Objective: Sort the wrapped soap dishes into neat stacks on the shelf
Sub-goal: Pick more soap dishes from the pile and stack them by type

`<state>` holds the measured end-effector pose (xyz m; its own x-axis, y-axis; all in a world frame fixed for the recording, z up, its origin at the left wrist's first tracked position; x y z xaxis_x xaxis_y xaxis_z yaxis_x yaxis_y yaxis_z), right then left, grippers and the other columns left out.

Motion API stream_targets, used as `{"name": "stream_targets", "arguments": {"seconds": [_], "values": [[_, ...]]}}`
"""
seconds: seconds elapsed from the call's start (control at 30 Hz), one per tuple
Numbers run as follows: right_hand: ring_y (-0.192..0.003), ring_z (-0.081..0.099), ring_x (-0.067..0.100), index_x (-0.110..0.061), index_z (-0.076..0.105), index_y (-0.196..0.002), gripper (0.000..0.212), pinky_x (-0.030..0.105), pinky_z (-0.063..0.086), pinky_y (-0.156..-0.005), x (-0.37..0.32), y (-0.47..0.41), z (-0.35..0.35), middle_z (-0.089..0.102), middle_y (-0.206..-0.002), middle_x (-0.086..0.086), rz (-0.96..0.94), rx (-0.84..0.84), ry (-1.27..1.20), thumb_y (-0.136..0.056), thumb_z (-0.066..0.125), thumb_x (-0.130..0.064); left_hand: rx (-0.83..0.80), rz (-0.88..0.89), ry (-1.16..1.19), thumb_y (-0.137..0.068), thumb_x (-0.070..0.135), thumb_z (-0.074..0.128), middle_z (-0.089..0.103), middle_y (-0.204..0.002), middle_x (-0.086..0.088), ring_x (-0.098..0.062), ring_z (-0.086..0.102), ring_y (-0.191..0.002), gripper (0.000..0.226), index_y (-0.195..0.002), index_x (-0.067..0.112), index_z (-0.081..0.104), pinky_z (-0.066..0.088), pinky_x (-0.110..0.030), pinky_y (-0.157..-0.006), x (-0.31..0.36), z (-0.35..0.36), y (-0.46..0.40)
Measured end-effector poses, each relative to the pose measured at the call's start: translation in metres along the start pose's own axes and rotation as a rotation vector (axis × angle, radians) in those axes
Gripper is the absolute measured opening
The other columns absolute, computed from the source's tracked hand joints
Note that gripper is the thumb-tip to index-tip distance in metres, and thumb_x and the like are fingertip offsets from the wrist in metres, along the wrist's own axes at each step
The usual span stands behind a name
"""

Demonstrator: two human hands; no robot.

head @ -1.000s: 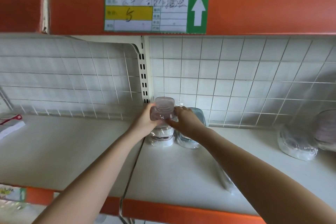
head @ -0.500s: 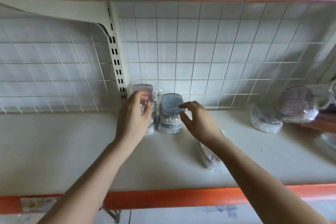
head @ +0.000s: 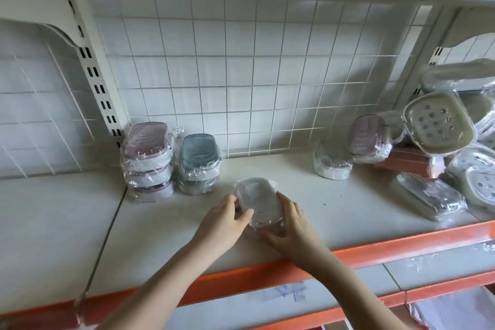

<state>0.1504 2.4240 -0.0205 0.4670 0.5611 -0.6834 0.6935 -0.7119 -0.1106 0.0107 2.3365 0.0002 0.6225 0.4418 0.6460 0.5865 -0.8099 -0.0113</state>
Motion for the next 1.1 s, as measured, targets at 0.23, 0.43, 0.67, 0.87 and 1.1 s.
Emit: {"name": "stream_targets", "arguments": {"seconds": [0.23, 0.43, 0.67, 0.87, 1.1], "values": [[-0.117, 0.049, 0.011, -0.023, 0.037, -0.136, 0.094, 0.018, 0.042, -0.087, 0.006, 0.002, -0.002, 0.047, -0.120, -0.012, -0.012, 0.072, -0.070, -0.057, 0.058, -0.070, -0.056, 0.024, 0.191, -0.065, 0.023, 0.084, 0.054, -0.121, 0.004, -0.010, 0.049, -0.109, 0.078, -0.132, 0.017, 0.045, 0.035, -0.015, -0.088, -0.001, 0.016, 0.003], [-0.119, 0.041, 0.021, -0.025, 0.043, -0.133, 0.066, 0.023, 0.034, -0.088, 0.004, -0.025, -0.013, 0.052, -0.127, -0.004, -0.027, 0.016, 0.033, -0.077, 0.069, -0.050, 0.140, 0.050, 0.003, -0.075, 0.027, 0.075, 0.052, -0.122, 0.002, -0.018, 0.041, -0.123, 0.063, -0.131, 0.018, 0.047, 0.036, -0.025, -0.098, -0.006, 0.018, -0.005], [-0.113, 0.050, 0.027, -0.013, 0.047, -0.126, 0.048, 0.028, 0.038, -0.086, 0.000, -0.069, -0.006, 0.050, -0.122, 0.008, 0.007, 0.011, 0.014, -0.085, 0.063, -0.029, 0.453, 0.216, -0.144, -0.072, -0.002, 0.070, 0.064, -0.098, -0.009, -0.032, 0.062, -0.092, 0.032, -0.102, 0.007, 0.063, 0.054, -0.038, -0.070, 0.011, 0.009, -0.014], [-0.114, 0.048, 0.032, -0.007, 0.044, -0.128, 0.047, 0.033, 0.038, -0.089, -0.008, -0.101, 0.008, 0.048, -0.124, 0.013, -0.008, -0.024, 0.050, -0.088, 0.060, -0.027, 0.379, 0.192, -0.234, -0.081, 0.009, 0.059, 0.054, -0.117, 0.000, -0.023, 0.056, -0.104, 0.031, -0.112, 0.013, 0.056, 0.048, -0.035, -0.076, 0.022, 0.010, -0.030], [-0.116, 0.045, 0.032, -0.008, 0.043, -0.129, 0.048, 0.033, 0.033, -0.095, -0.009, -0.121, 0.013, 0.051, -0.125, 0.014, -0.039, -0.033, 0.161, -0.090, 0.057, -0.032, 0.291, 0.085, -0.315, -0.088, 0.017, 0.049, 0.045, -0.127, 0.003, -0.020, 0.050, -0.113, 0.033, -0.120, 0.017, 0.047, 0.043, -0.034, -0.082, 0.022, 0.007, -0.047]]}}
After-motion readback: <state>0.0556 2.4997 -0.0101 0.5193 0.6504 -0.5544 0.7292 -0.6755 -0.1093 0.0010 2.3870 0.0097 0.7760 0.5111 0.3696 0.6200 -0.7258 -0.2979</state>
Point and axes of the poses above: each hand's wrist, its own y-axis away from the middle knuckle, its own z-axis out of the palm, x = y × z, the point moved 4 cm from there along -y, towards the middle knuckle
